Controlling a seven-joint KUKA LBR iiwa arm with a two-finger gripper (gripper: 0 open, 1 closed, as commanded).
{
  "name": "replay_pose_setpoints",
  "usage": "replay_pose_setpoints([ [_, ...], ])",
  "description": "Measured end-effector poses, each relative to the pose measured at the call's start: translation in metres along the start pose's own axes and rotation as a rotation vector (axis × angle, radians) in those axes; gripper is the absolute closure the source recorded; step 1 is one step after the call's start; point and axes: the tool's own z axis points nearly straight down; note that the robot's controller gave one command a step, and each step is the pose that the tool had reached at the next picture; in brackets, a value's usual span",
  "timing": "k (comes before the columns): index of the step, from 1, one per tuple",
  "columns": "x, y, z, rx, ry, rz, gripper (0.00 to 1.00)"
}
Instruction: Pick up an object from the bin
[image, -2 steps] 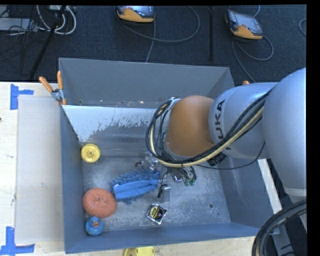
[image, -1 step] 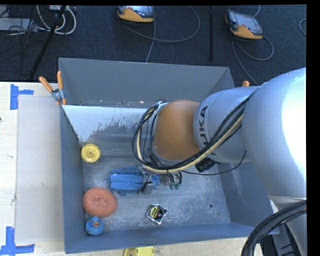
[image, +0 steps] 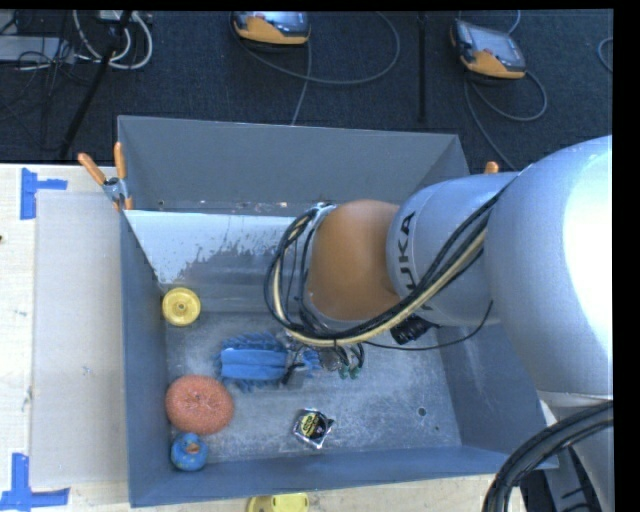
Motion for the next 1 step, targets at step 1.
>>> replay_pose_setpoints([
  [1, -0.0001, 0.0123, 0.0011, 0.005, 0.003, 0.045, 1.00],
])
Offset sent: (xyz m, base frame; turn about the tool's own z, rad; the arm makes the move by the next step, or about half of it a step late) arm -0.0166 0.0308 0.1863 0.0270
